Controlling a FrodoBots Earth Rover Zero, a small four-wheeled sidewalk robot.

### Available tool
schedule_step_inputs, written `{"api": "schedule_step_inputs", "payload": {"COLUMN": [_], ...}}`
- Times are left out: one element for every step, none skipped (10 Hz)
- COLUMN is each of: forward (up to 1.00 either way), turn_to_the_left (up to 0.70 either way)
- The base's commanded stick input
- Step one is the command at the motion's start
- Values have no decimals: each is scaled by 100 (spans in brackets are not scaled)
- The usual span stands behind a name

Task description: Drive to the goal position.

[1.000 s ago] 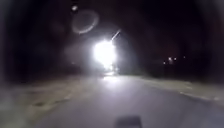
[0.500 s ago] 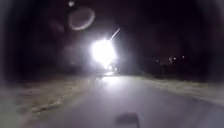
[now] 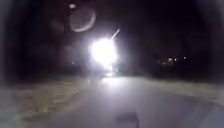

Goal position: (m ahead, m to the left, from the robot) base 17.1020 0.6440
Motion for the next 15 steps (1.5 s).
{"api": "schedule_step_inputs", "payload": {"forward": [100, 100, 100, 100, 100, 100, 100, 100, 100, 100, 100, 100, 100, 100, 100], "turn_to_the_left": [4, 10, 19, 15, 12, 9, 6, 6, 5, 5, 5, 4, 5, 6, 8]}}
